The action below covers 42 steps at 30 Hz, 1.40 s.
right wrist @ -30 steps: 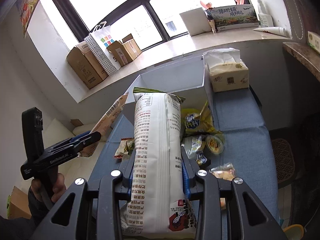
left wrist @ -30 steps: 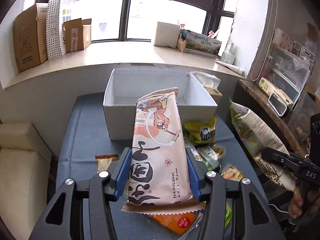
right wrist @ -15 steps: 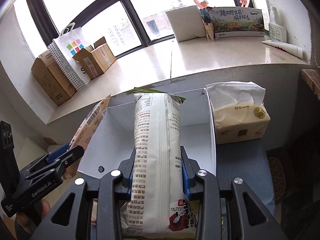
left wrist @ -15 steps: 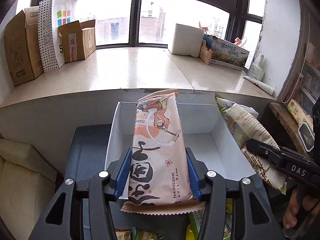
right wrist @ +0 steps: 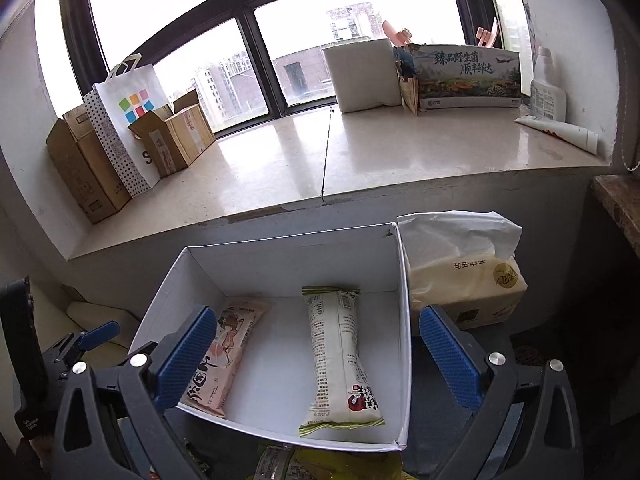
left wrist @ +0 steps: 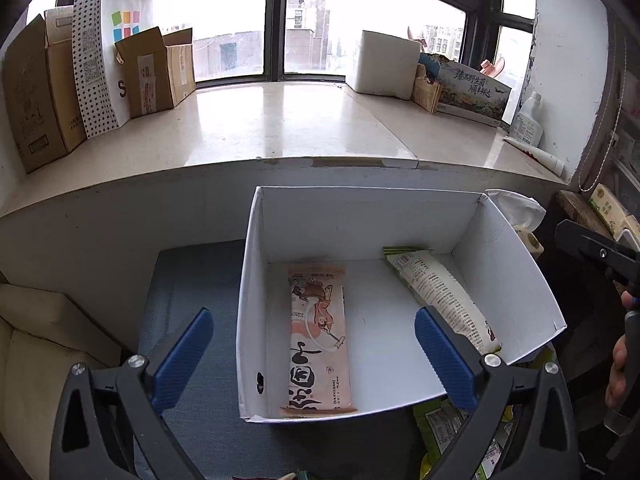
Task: Organize snacks
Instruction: 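Carry both packs into the white box and open both tools, then grasp the yellow chip bag with the right tool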
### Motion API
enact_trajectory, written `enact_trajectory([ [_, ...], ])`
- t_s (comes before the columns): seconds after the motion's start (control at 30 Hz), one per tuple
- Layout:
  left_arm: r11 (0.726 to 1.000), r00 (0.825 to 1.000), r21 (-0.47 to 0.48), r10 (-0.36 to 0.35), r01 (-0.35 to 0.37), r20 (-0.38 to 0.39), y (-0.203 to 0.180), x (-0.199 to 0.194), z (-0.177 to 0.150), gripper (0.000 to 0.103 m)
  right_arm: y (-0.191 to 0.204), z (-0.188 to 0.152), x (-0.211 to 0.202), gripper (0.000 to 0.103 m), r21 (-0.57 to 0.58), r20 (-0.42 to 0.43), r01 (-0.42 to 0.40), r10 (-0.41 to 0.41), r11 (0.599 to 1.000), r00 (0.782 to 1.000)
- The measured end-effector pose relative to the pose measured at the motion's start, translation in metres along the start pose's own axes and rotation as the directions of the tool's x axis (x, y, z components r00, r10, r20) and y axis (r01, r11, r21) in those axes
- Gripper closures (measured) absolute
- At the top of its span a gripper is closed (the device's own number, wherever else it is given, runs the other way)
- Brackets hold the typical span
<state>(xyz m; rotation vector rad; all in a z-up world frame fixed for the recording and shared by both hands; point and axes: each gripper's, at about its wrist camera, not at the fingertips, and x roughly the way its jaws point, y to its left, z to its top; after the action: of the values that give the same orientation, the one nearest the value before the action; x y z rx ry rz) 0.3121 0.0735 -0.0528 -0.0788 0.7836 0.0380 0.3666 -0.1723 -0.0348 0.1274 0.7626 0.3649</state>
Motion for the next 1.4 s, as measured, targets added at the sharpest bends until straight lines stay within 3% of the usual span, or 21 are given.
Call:
enact_trajectory([
  [0.17, 0.999, 0.994, 0.049, -0.02, 0.015, 0.109, -0.013, -0.046, -0.01, 0.0, -0.001, -0.013, -0.031, 0.0, -0.06, 0.032, -0.023, 0.025, 0.998, 0.999],
  [0.27, 0.993, 0.986, 0.104, 0.04, -0.058, 0.161, -0.024, -0.069, -0.025, 0.0, -0.004, -0.028, -0.057, 0.0, -0.091, 0.077, -0.042, 0.05, 0.995, 0.996],
  [0.37, 0.992, 0.994, 0.127, 0.012, -0.026, 0.109, -0.031, -0.089, -0.043, 0.0, -0.012, -0.049, -0.08, 0.0, -0.09, 0.082, -0.063, 0.071, 0.994, 0.994],
  [0.67, 0.996, 0.987, 0.004, -0.084, 0.084, 0.139, -0.033, -0.173, -0.12, 0.0, -0.043, -0.152, -0.148, 0.0, -0.037, 0.109, -0.033, 0.037, 0.999, 0.993],
  [0.83, 0.998, 0.987, -0.016, -0.05, 0.053, 0.154, -0.036, -0.202, -0.16, 0.0, -0.045, -0.207, -0.166, 0.0, -0.001, 0.117, -0.004, 0.004, 1.0, 0.993],
  [1.07, 0.999, 0.991, -0.026, -0.032, 0.035, 0.131, -0.026, -0.208, -0.179, 0.0, -0.036, -0.199, -0.136, 0.0, -0.034, 0.031, -0.035, 0.036, 0.999, 0.999],
  [1.3, 0.997, 0.993, -0.074, -0.008, 0.017, 0.119, -0.004, -0.205, -0.187, 0.0, -0.034, -0.162, -0.059, 0.0, -0.036, -0.06, -0.028, 0.025, 0.999, 0.998],
  [1.4, 0.996, 0.994, -0.086, -0.003, 0.013, 0.109, 0.006, -0.204, -0.193, 0.0, -0.037, -0.147, -0.029, 0.0, -0.03, -0.076, -0.06, 0.058, 0.998, 0.995],
])
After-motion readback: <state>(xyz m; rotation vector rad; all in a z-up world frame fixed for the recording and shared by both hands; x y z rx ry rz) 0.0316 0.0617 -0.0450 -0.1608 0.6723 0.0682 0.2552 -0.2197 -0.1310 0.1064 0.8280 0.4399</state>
